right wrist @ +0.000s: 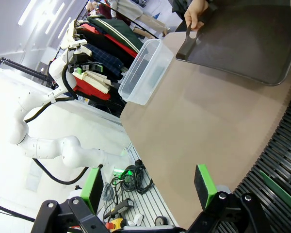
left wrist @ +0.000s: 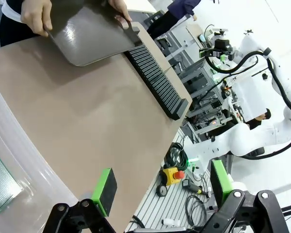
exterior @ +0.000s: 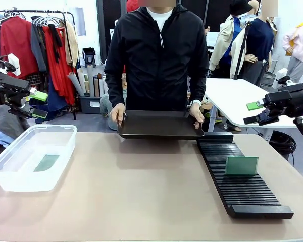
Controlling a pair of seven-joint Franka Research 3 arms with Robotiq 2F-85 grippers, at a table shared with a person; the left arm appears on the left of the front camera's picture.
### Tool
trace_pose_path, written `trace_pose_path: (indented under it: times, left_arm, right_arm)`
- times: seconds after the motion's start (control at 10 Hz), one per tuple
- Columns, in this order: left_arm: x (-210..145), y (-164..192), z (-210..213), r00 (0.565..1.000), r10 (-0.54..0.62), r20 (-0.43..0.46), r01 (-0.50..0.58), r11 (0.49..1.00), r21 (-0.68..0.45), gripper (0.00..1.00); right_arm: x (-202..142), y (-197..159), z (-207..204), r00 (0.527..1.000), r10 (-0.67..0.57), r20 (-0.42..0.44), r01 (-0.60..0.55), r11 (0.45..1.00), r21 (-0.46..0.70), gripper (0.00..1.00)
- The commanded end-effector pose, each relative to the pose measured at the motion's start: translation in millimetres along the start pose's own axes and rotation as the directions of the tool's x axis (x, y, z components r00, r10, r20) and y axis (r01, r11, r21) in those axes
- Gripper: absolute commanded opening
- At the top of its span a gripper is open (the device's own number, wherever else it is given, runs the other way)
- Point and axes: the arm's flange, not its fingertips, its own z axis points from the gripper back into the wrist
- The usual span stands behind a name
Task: Sort PCBs into racks and boxes based on the side picked up.
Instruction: If the short side of the Blank PCB is picked up, insert it into the PCB Rack ; if the long side is picked up, place it in the Organizing box.
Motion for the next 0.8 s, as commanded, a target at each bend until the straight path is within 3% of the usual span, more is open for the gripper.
trace_pose_path:
  times: [0.0,0.7]
  left_arm:
    - [2.2,-0.6,2.1,1.0,-0.006,-0.007,0.006,1.0,0.001,1.0]
    - [2.2,-0.6,2.1,1.0,-0.006,-0.007,0.006,1.0,0.001,1.0]
  right_arm:
    - [0.4,1.2,-0.5,1.0,0.02,0.002,-0.02,1.0,0.011,1.0]
    - [0.4,1.2,-0.5,1.0,0.02,0.002,-0.02,1.0,0.011,1.0]
